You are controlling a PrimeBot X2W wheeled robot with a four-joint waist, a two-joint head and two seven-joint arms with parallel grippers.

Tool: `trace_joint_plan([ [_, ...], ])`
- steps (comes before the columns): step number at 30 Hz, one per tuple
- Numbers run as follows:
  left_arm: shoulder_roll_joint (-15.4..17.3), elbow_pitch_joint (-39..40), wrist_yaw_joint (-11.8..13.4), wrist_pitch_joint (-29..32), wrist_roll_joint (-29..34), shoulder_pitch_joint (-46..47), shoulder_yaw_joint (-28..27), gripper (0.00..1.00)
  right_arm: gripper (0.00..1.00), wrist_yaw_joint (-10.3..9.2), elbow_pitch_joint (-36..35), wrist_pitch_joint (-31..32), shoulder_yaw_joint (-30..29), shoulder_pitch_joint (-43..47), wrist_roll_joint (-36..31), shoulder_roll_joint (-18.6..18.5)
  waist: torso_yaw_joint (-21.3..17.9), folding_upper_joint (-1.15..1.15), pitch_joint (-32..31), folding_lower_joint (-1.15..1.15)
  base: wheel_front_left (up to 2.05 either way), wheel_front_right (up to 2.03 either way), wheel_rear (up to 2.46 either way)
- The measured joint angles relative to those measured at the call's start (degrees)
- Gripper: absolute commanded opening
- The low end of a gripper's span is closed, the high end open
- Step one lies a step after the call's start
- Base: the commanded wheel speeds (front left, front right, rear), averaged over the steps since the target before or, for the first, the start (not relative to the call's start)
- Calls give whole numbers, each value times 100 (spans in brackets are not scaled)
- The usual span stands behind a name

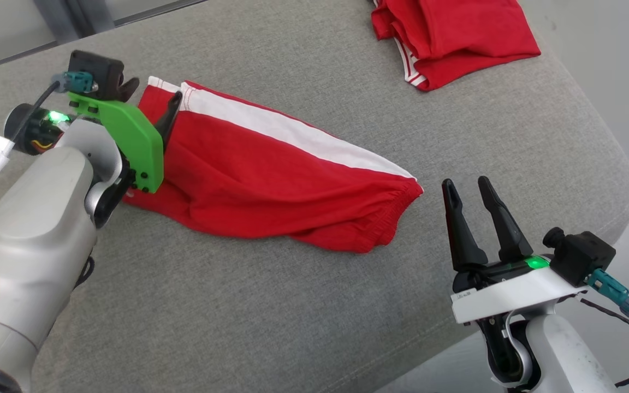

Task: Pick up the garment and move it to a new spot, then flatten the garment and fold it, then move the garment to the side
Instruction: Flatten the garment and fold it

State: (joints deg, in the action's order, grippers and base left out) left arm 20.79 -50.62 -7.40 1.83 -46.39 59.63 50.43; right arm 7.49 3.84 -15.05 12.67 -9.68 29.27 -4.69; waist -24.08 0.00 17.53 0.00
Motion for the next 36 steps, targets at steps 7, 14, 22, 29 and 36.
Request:
trace_joint_plan([
  [7,471,3,0,678,-219,-107,620,100,100,0,30,0,60,-38,4,84,-211,0,111,0,0,0,0],
  [14,595,-174,0,869,-359,-168,876,100,100,0,36,0,24,-43,11,129,-258,0,184,0,0,0,0],
  [22,546,-359,-14,887,-466,-83,1013,100,100,0,47,0,58,-132,8,154,-208,0,230,0,0,0,0],
  [29,428,-260,-9,1174,-972,-91,1038,0,100,0,89,0,109,-151,2,162,-182,0,217,0,0,0,0],
  [36,391,-91,-11,956,-1179,-131,1059,0,100,0,113,0,120,-146,1,135,-57,0,132,0,0,0,0],
])
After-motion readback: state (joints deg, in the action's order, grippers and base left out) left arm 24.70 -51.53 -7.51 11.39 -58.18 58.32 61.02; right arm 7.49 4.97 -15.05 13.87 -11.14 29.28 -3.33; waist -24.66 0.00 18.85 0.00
